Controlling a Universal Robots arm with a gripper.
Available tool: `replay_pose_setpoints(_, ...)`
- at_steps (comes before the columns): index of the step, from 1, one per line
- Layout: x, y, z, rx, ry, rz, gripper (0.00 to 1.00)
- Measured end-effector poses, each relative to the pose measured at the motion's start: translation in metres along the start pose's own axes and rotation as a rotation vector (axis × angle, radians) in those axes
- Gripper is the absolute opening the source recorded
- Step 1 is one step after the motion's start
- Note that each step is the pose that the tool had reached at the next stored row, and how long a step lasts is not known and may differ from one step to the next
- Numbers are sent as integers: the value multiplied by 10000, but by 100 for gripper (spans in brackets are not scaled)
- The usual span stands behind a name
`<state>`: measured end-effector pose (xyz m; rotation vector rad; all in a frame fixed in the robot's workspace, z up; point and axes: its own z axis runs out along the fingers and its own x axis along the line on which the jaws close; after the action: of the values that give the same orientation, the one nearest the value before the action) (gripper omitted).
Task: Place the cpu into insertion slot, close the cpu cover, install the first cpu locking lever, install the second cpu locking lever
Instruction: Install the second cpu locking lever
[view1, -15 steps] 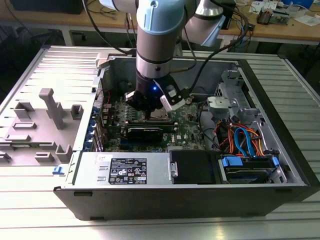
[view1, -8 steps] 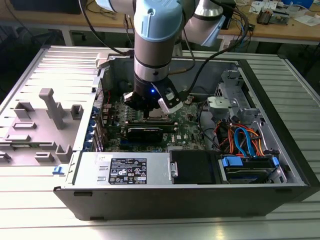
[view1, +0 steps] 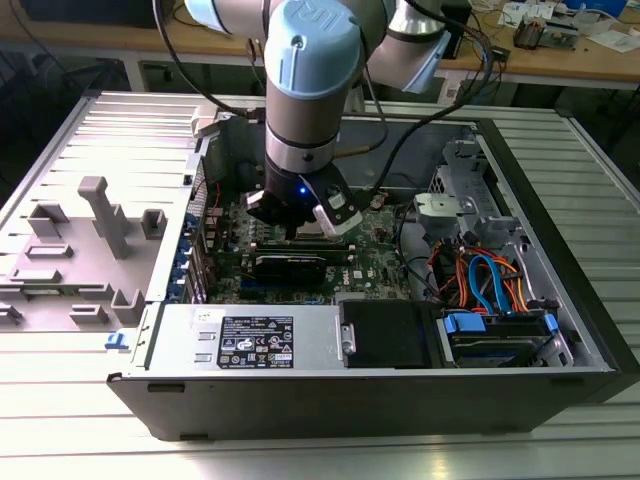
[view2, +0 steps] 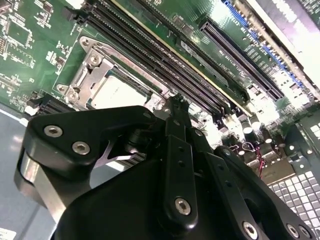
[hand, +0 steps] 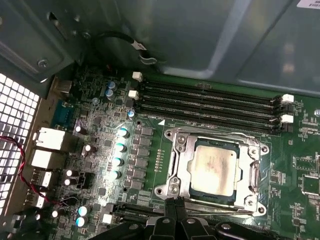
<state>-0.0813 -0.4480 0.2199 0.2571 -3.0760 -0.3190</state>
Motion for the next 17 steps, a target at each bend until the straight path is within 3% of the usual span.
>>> replay_pose_setpoints(7,27,-16,111,-166,-22,-38,11)
replay_pose_setpoints(11,46,-16,167,-327,-28,-142,11)
replay_pose_setpoints(17,47,12,189,-362,-20,-198,11)
